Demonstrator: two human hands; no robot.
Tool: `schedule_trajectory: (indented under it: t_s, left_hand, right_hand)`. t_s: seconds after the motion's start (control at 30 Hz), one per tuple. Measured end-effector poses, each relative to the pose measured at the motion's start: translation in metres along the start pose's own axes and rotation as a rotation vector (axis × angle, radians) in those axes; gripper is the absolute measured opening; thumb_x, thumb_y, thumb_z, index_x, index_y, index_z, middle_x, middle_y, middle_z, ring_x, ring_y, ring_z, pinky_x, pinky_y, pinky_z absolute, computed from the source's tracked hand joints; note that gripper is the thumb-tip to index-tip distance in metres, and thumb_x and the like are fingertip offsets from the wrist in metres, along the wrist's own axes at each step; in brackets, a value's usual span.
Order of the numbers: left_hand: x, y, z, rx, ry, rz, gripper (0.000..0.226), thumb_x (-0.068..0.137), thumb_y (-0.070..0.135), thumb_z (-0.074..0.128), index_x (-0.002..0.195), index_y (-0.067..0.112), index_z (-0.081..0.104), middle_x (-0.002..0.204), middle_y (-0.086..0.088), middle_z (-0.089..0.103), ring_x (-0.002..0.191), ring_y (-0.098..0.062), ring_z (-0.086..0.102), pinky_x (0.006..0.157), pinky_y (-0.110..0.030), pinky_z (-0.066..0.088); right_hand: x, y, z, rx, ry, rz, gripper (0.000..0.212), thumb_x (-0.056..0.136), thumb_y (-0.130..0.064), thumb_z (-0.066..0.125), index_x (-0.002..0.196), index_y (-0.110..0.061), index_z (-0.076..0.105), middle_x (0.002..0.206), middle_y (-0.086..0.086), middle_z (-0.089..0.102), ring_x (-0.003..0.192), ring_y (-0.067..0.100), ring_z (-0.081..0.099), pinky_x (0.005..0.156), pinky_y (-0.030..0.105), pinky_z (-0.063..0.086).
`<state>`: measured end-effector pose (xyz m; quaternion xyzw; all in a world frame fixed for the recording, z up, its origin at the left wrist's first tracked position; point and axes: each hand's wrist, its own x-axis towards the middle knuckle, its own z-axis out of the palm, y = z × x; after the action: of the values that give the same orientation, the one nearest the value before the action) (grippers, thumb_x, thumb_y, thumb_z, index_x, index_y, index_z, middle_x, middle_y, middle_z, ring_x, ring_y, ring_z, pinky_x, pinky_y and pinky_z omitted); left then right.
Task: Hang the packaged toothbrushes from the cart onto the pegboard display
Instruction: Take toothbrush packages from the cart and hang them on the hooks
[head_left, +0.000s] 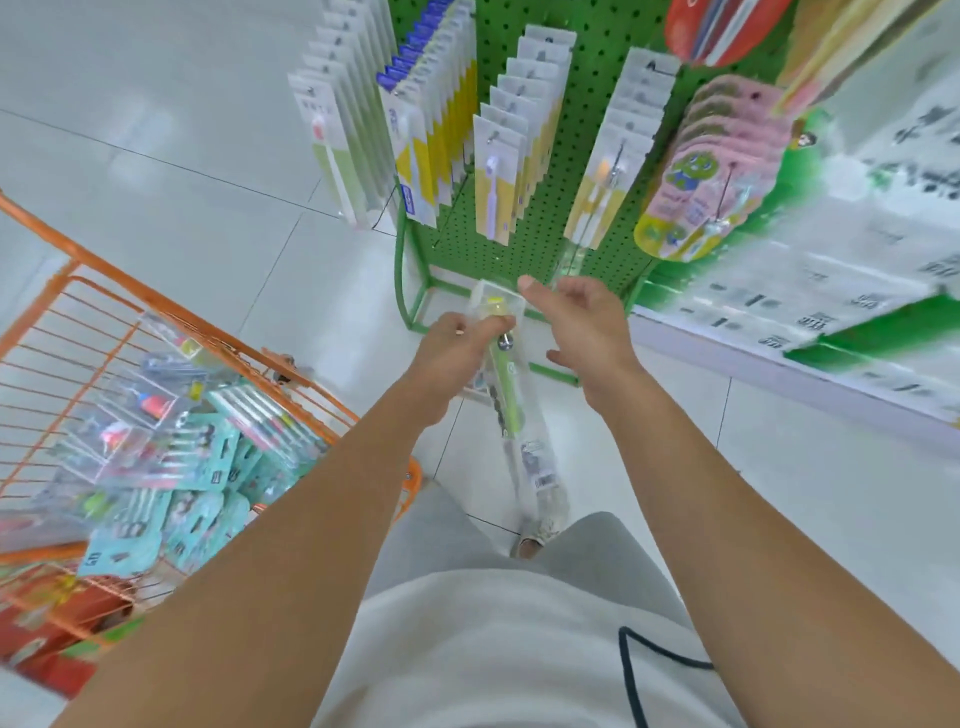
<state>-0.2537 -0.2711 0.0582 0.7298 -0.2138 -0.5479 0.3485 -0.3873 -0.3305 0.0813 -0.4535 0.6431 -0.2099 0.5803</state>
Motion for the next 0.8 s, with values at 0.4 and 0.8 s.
schedule_trajectory:
  t_s: [0.4,0.8]
  left_hand:
    - [0.14,-0.099,0.039,0.352,0.271,0.314,0.065,0.068,0.036,0.083,0.108,0.019,0.036,0.089,0.011,0.051,0.082,-0.018,0.058,0.068,-0.032,0.049]
    - [0.264,-0.126,0.084,-0.099,-0.083,0.223,0.068,0.056,0.018,0.095,0.112,0.018,0.056,0.094,0.008,0.072,0.095,-0.009,0.07,0.071,-0.022,0.058]
  right_hand:
    - [0.119,0.121,0.063,-0.039,0.144,0.012,0.049,0.055,-0.042,0.098,0.088,-0.018,0.07,0.085,-0.002,0.071,0.082,0.015,0.07,0.08,0.039,0.061]
    - [0.223,0.199,0.018,0.459,-0.033,-0.034,0.018,0.101,-0.023,0.059,0.107,-0.01,0.071,0.096,0.005,0.074,0.089,0.021,0.068,0.083,0.038,0.055]
